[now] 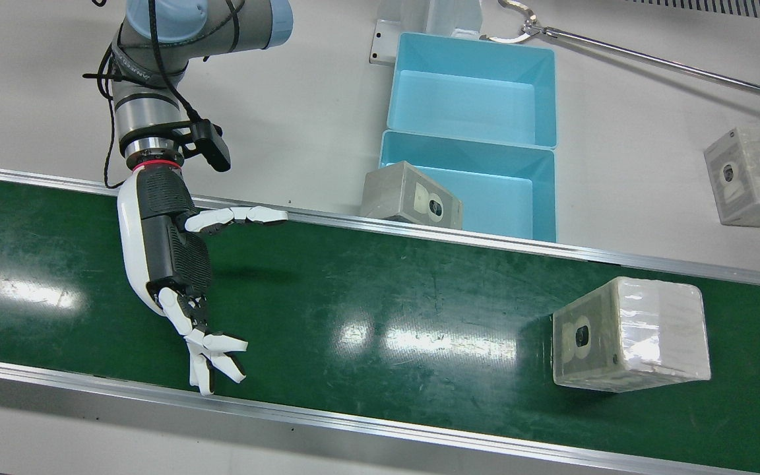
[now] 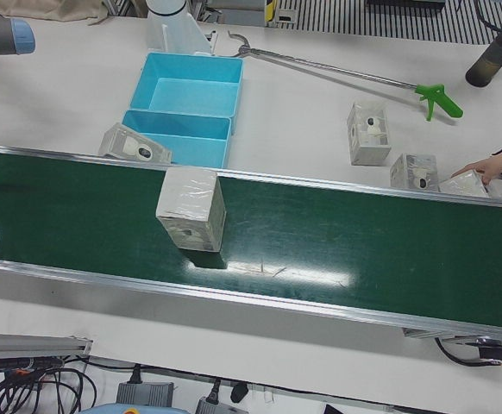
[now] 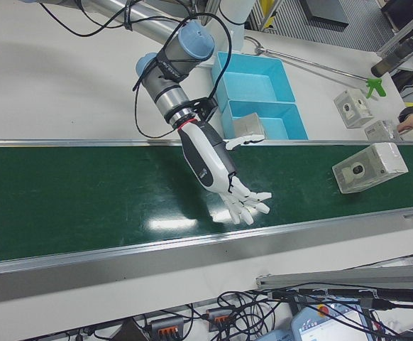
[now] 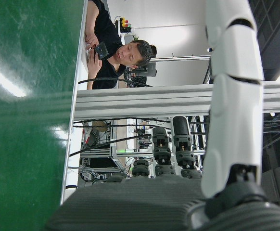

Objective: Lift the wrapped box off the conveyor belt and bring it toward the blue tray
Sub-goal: 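Hold the right hand open over the belt as the wrapped box approaches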

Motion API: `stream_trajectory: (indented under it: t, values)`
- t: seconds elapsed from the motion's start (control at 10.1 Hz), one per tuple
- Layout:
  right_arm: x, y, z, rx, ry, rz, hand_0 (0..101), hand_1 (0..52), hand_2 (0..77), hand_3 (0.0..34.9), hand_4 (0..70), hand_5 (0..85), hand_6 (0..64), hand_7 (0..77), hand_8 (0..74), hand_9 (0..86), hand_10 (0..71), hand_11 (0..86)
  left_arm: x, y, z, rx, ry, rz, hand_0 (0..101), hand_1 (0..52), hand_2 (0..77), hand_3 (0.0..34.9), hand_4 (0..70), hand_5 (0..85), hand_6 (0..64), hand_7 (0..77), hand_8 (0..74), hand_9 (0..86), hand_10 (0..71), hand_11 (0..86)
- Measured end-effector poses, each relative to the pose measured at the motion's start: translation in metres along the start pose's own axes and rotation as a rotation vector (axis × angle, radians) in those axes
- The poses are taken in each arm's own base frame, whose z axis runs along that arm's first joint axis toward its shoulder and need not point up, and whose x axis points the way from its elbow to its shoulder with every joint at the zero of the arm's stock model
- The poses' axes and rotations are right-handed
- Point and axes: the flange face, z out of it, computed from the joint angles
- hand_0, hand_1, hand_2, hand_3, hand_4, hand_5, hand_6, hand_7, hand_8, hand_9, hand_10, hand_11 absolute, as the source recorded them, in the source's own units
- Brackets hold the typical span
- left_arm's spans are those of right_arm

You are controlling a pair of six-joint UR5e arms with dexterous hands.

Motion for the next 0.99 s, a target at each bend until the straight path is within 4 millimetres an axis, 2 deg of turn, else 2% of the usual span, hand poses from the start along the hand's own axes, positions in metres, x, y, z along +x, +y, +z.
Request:
stream_trajectory:
  t: [0.3,0.5,0.7,0.79,0.99]
  values:
    - [0.001,0.001,0.0014,-0.003,0.0,-0.003,48,15.3,13.6,0.0,12.0,27.3,7.6,8.7,2.7,6.0,0.0,0.5,0.0,0.0,0.0,0.0,0.0,0.0,0,0.0,0.5,0.0,0.0,1.1,0.5,0.5,0.5,0.5,0.0,0.5]
    - [0.0012,0.0013,0.0017,-0.004,0.0,-0.003,48,15.3,9.8,0.0,12.0,27.3,7.6,8.2,2.7,6.0,0.0,0.5,0.0,0.0,0.0,0.0,0.0,0.0,0,0.0,1.1,0.0,0.0,1.1,0.5,0.5,0.5,0.0,0.5,0.5]
    - [0.0002,0.0004,0.0011,-0.003,0.0,0.0,48,15.3,9.8,0.0,12.0,27.3,7.6,8.2,2.7,6.0,0.0,0.5,0.0,0.0,0.0,0.0,0.0,0.0,0,0.0,1.1,0.0,0.0,1.1,0.5,0.5,0.5,0.5,0.5,0.5]
    - [-0.0002,0.0007,0.0011,-0.004,-0.001,0.001,48,15.3,9.8,0.0,9.8,27.3,5.5,7.1,2.7,6.0,0.0,0.5,0.0,0.0,0.0,0.0,0.0,0.0,0,0.0,1.1,0.0,0.0,1.1,0.5,0.5,0.5,0.5,0.5,0.5]
    - [-0.0005,0.0007,0.001,-0.004,-0.001,-0.001,48,15.3,9.8,0.0,10.4,27.3,7.1,7.1,2.7,6.0,0.0,0.5,0.0,0.0,0.0,0.0,0.0,0.0,0,0.0,1.1,0.0,0.0,1.1,0.5,0.5,0.5,0.5,0.5,0.5]
